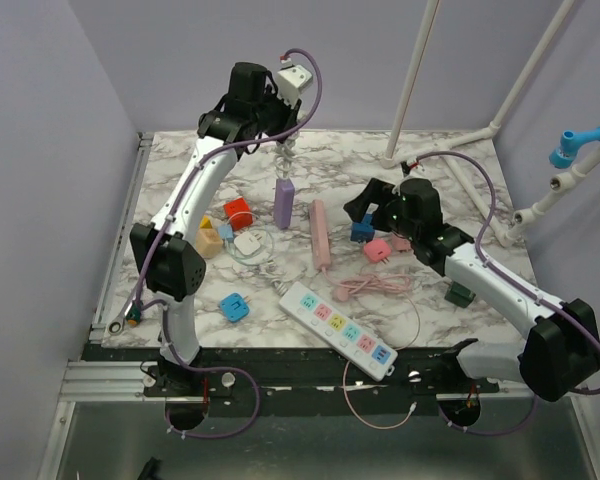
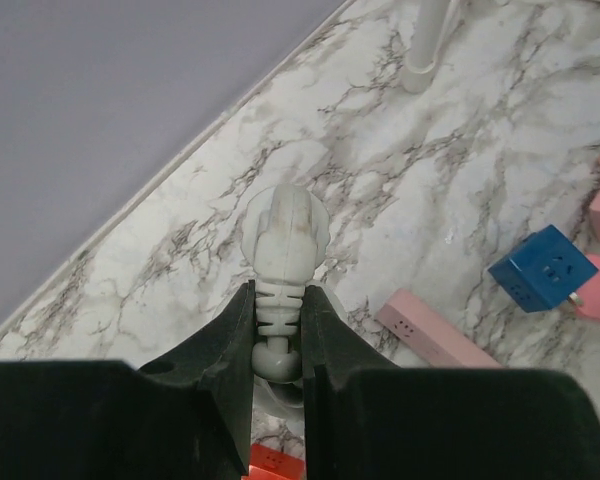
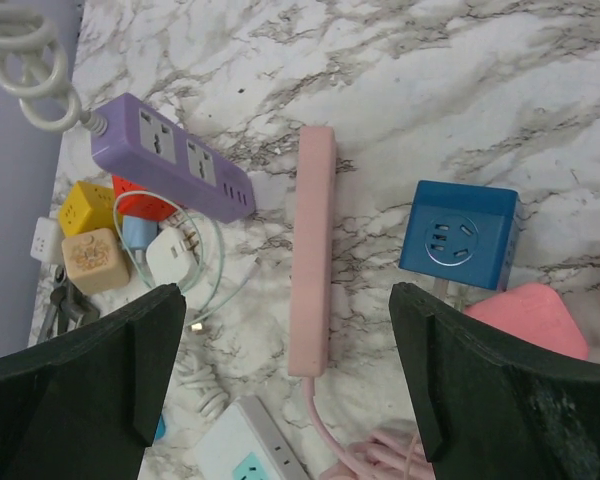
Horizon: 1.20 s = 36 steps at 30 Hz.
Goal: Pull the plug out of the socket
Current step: Move the socket to the center of the board.
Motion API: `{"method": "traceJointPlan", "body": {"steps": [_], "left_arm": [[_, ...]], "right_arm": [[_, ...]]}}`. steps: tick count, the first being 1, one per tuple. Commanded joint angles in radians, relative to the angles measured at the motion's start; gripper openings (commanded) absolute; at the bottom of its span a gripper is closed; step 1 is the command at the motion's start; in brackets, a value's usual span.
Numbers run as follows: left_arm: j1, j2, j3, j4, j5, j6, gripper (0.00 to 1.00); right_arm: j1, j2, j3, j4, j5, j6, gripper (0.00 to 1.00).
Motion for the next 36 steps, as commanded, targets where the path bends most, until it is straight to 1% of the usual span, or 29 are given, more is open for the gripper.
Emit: {"method": "traceJointPlan", "body": {"steps": [1,4,5,7,8,11,12,13,16,18,22,27,31,32,33,34,35,36], "left_arm": [[0.000,0.095,0.131,0.024,-0.104,-0.037,0.00],[-0.006,0.172,0.179,0.008,-0.139,-0.058,0.00],[-0.007,0.190,0.180,0.012,-0.157,-0.065,0.01],[-0.007,0.219,0.164,0.034,-0.228,-0.084,0.07],[-0.006,0.230,0.151,0.043,-0.253,-0.080,0.08],[-0.005,0.279,0.133,0.039,-0.327,-0.039,0.06],[-0.003,0.300,0.147,0.015,-0.331,-0.022,0.03],[-0.003,0.327,0.169,-0.007,-0.379,-0.007,0.00],[-0.004,0.366,0.183,-0.028,-0.443,0.029,0.00],[-0.003,0.379,0.176,-0.014,-0.496,0.039,0.00],[0.017,0.380,0.136,0.074,-0.598,0.014,0.00],[0.028,0.374,0.131,0.091,-0.598,0.000,0.00],[0.031,0.377,0.119,0.058,-0.573,-0.021,0.00],[0.033,0.377,0.113,0.048,-0.551,-0.025,0.02],[0.036,0.377,0.104,0.037,-0.529,-0.026,0.07],[0.041,0.375,0.095,0.031,-0.511,-0.034,0.18],[0.047,0.371,0.084,0.025,-0.497,-0.049,0.26],[0.055,0.369,0.078,0.015,-0.475,-0.062,0.31]], "right_arm": [[0.002,-0.033,-0.031,-0.006,0.076,0.019,0.92],[0.002,-0.033,-0.028,-0.007,0.092,0.017,0.92],[0.003,-0.033,-0.027,-0.005,0.096,0.016,0.92],[0.001,-0.034,-0.024,-0.005,0.111,0.015,0.92],[0.003,-0.035,-0.024,-0.005,0.116,0.015,0.92],[0.003,-0.035,-0.025,-0.005,0.128,0.012,0.92],[0.001,-0.034,-0.026,-0.006,0.130,0.012,0.93],[0.003,-0.030,-0.029,-0.004,0.133,0.012,0.92],[0.003,-0.015,-0.033,0.004,0.130,0.010,0.93],[0.002,-0.001,-0.026,0.010,0.127,0.009,0.93],[0.003,0.025,-0.017,0.019,0.114,0.003,0.94],[0.002,0.042,-0.016,0.027,0.104,-0.007,0.94],[0.002,0.051,-0.019,0.028,0.102,-0.011,0.94],[0.001,0.053,-0.020,0.028,0.102,-0.012,0.94],[0.003,0.056,-0.022,0.027,0.103,-0.015,0.93],[0.003,0.057,-0.025,0.028,0.108,-0.018,0.93],[0.003,0.059,-0.028,0.028,0.112,-0.021,0.94],[0.002,0.059,-0.031,0.028,0.116,-0.024,0.94]]}}
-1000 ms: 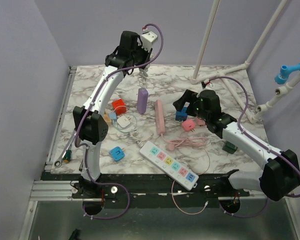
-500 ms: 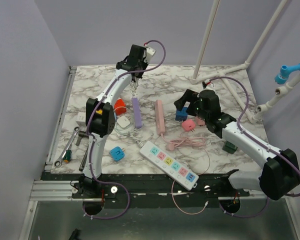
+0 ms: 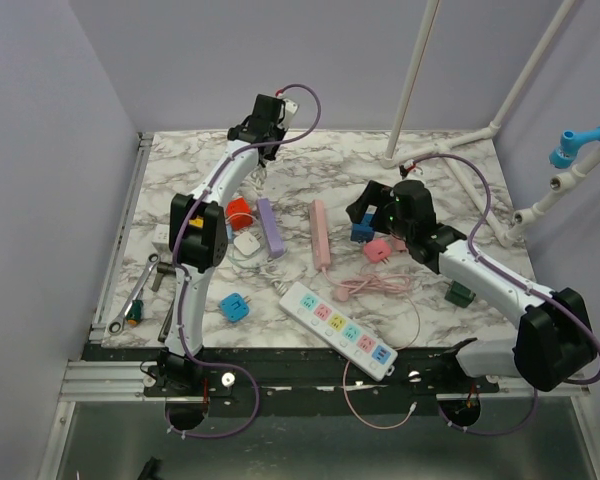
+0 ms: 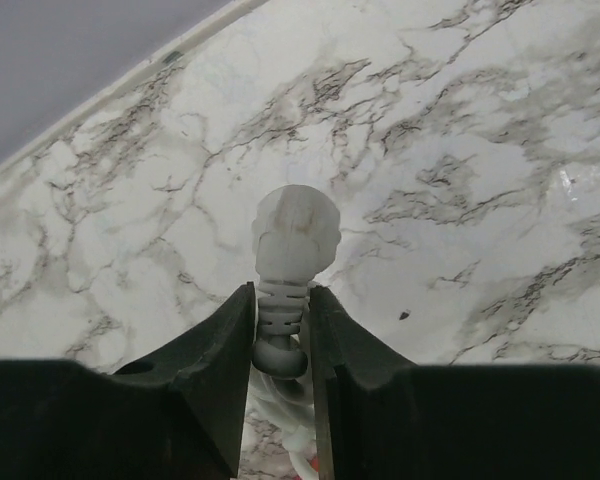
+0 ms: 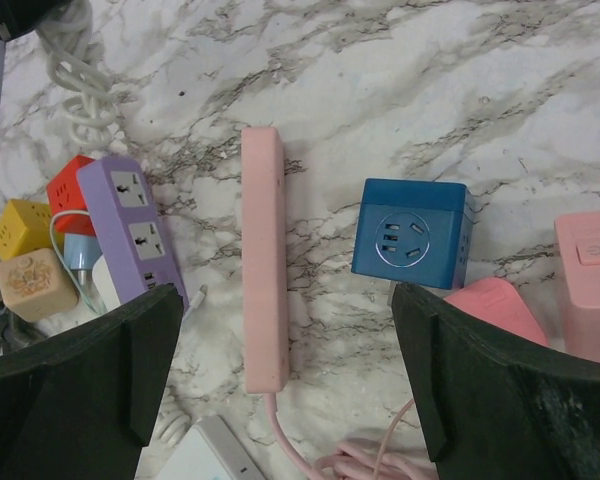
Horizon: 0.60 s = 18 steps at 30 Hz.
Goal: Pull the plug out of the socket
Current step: Move the socket to the center of the board.
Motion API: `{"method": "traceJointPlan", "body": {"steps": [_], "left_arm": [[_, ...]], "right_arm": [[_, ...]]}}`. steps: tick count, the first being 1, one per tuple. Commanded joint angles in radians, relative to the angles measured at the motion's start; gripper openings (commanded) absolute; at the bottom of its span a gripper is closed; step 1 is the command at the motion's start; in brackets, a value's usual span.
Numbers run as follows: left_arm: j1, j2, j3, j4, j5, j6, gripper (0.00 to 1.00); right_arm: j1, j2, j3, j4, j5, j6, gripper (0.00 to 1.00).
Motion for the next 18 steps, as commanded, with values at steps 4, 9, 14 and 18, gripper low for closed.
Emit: {"method": "traceJointPlan", "body": {"steps": [4,9,14,18], "left_arm": [[0.042,-0.033,-0.019,-0.081,0.109,-0.070,0.36],[0.049,-0.034,-0.019,-0.130,0.090,-0.056,0.60],[0.061,-0.145,-0.090,-0.132,0.135,-0.068,0.90],[0.081,-0.291,-0.131,-0.173,0.206,-0.062,0.98]], "right_arm": [[0.002,0.010,-0.016,0.027,0.034,-0.028,0.98],[0.000,0.017,-0.010,0.017,0.067,-0.038,1.00],[-0.009,0.027,0.019,-0.001,0.077,-0.059,1.00],[-0.036,0.039,0.074,-0.046,0.062,-0.086,1.00]]}}
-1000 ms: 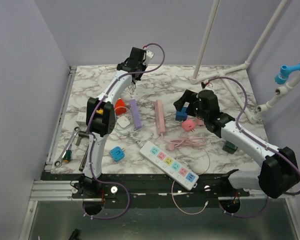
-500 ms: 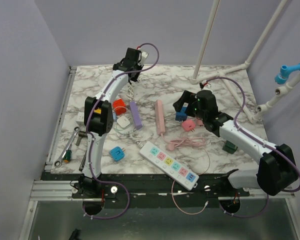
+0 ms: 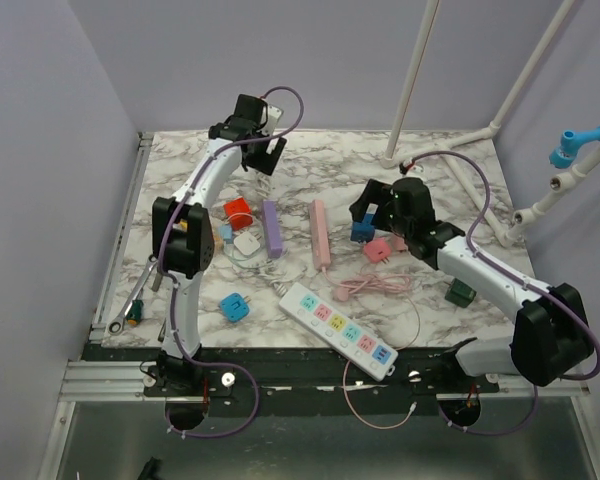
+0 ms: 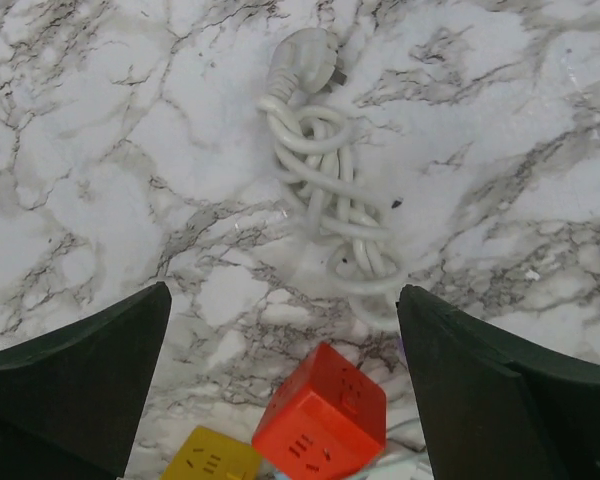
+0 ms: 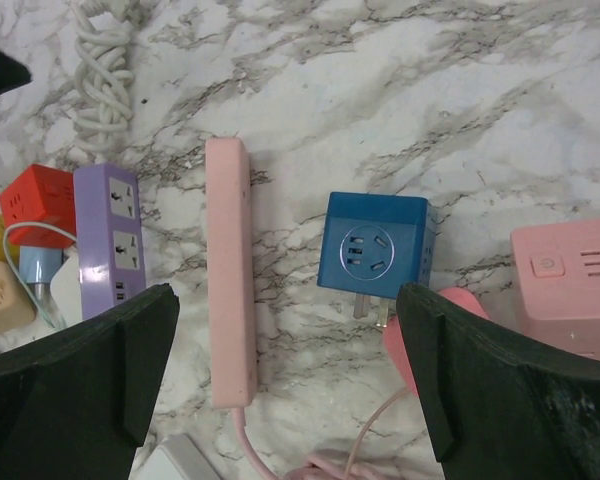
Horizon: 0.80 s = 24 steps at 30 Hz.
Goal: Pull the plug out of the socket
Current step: Move the socket to the center of the board, then reset both arms
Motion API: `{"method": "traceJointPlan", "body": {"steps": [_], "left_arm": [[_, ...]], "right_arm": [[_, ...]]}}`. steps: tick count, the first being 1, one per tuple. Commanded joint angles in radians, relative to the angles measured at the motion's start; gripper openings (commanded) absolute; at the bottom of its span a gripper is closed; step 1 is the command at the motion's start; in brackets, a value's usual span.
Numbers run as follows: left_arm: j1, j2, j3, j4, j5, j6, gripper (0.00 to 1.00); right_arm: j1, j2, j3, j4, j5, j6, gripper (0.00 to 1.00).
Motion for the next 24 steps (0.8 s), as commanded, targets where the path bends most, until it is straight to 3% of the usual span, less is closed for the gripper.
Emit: {"method": "traceJointPlan", "body": {"steps": [1,6,16,18,21,24], "left_arm": [[0.036,-0.249,-0.014,-0.078,0.150,-0.009,0.98],[0.169,-0.431,-0.077,-0.193,0.367,-0.061,0.98],[0.425,-0.790,-0.503,-0.138,0.481,-0.054,0.98],[0.454,-0.869,-0.607,-0.082,0.510,-0.064,0.98],[0.468,-0.961,-0.740,0.030,0.522,-0.086,0.98],[0.468,-1.026,-0.860,0.140,0.534,-0.138,0.99]], "right_arm": [[-0.036,0.017,0.078,-0.046,0.012,-0.047,1.00],[-0.116,0.020,0.135,-0.112,-0.060,-0.060,1.00],[-0.279,0.024,0.180,-0.181,-0.131,0.002,1.00],[-0.318,0.025,0.180,-0.201,-0.094,0.013,1.00],[-0.350,0.039,0.164,-0.206,0.090,0.023,1.00],[-0.350,0.051,0.091,-0.064,0.182,-0.067,1.00]]}}
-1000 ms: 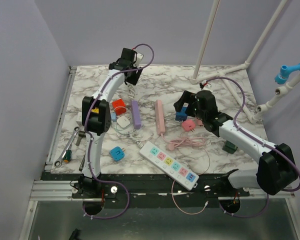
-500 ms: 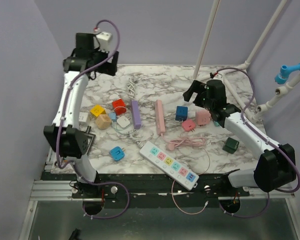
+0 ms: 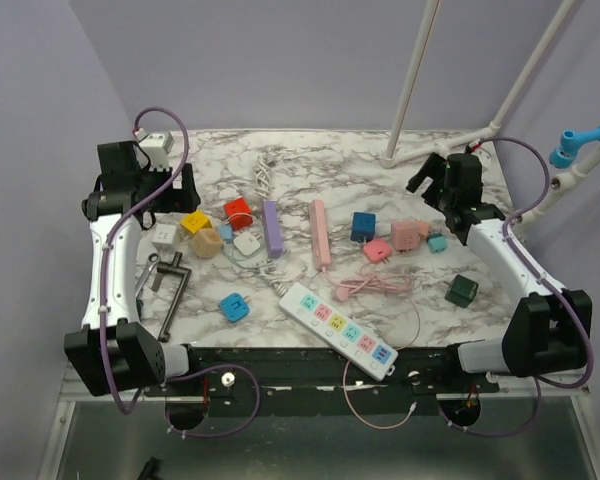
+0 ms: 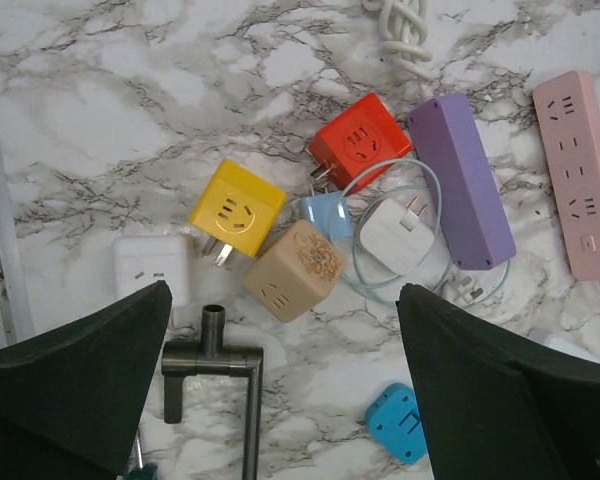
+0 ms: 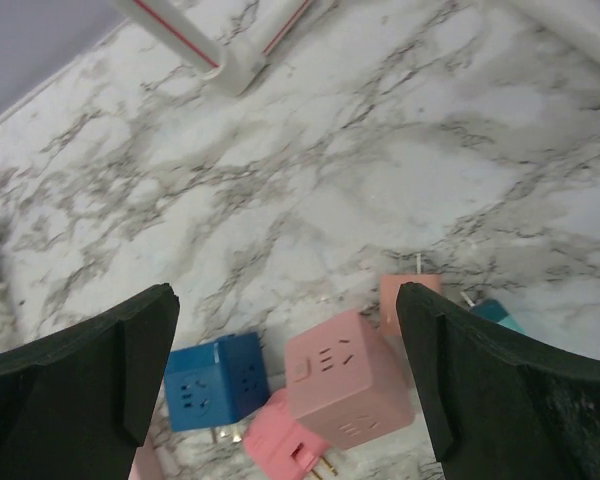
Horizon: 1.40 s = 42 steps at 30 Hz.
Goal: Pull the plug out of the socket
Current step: Reset both arms
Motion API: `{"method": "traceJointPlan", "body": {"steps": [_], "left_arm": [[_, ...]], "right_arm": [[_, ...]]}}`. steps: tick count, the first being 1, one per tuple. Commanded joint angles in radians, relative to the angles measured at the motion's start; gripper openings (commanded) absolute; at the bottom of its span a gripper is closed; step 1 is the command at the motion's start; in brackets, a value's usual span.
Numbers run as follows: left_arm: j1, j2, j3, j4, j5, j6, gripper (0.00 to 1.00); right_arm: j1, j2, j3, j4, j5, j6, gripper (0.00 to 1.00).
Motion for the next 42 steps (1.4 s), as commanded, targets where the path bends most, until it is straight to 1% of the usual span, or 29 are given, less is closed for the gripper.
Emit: {"method": "traceJointPlan", "body": {"steps": [1,4,6,8,10,11,13,15,17,18,20,23,27,30,31,34,37,39,40,42], "left_arm": [[0.006,-0.138,-0.143,0.237,0.083,-0.081,0.99],[0.007,-0.199,-0.273,0.382,0.106,-0.165,0.98],[0.006,-0.230,-0.369,0.502,0.114,-0.211,0.98],[0.006,-0.243,-0.451,0.594,0.107,-0.237,0.98],[0.006,-0.252,-0.532,0.688,0.102,-0.283,0.99],[0.007,-0.258,-0.576,0.729,0.103,-0.288,0.98],[0.005,-0.273,-0.640,0.807,0.137,-0.247,0.98],[0.003,-0.282,-0.700,0.882,0.140,-0.223,0.99],[0.003,-0.283,-0.759,0.983,0.136,-0.216,0.99],[0.003,-0.283,-0.791,1.046,0.136,-0.208,0.99],[0.003,-0.278,-0.843,1.146,0.137,-0.205,0.98],[0.003,-0.255,-0.910,1.302,0.106,-0.236,0.98],[0.003,-0.218,-0.979,1.434,0.062,-0.233,0.99],[0.002,-0.179,-1.046,1.599,0.046,-0.182,0.98],[0.002,-0.167,-1.071,1.660,0.036,-0.184,0.98],[-0.003,-0.142,-1.108,1.764,0.027,-0.196,0.98],[-0.031,-0.110,-1.156,1.887,-0.027,-0.181,0.99],[-0.065,-0.115,-1.167,1.884,-0.077,-0.152,0.98],[-0.080,-0.100,-1.183,1.922,-0.088,-0.140,0.98],[-0.103,-0.039,-1.215,2.054,-0.117,-0.124,0.98]], "right_arm": [[-0.006,0.036,-0.071,0.117,0.194,-0.085,1.00],[-0.007,0.075,-0.077,0.149,0.255,-0.140,1.00],[-0.006,0.100,-0.084,0.159,0.313,-0.135,1.00],[-0.010,0.100,-0.128,0.230,0.333,-0.129,1.00],[-0.025,0.084,-0.198,0.337,0.310,-0.123,1.00],[-0.028,0.076,-0.223,0.374,0.301,-0.129,1.00],[-0.029,0.068,-0.265,0.451,0.308,-0.179,1.00],[-0.029,0.091,-0.293,0.509,0.368,-0.244,1.00],[-0.031,0.129,-0.309,0.543,0.443,-0.262,1.00],[-0.032,0.137,-0.329,0.573,0.449,-0.262,1.00],[-0.034,0.145,-0.370,0.636,0.408,-0.251,1.00],[-0.034,0.174,-0.407,0.705,0.407,-0.240,1.00],[-0.034,0.186,-0.488,0.861,0.392,-0.287,1.00],[-0.034,0.188,-0.509,0.903,0.370,-0.280,1.00],[-0.034,0.190,-0.518,0.921,0.368,-0.287,1.00],[-0.034,0.186,-0.557,1.003,0.372,-0.306,1.00],[-0.034,0.192,-0.604,1.121,0.364,-0.335,1.00],[-0.033,0.212,-0.630,1.190,0.340,-0.355,1.00],[-0.032,0.227,-0.645,1.240,0.317,-0.377,1.00],[-0.032,0.217,-0.663,1.258,0.249,-0.407,1.00]]}}
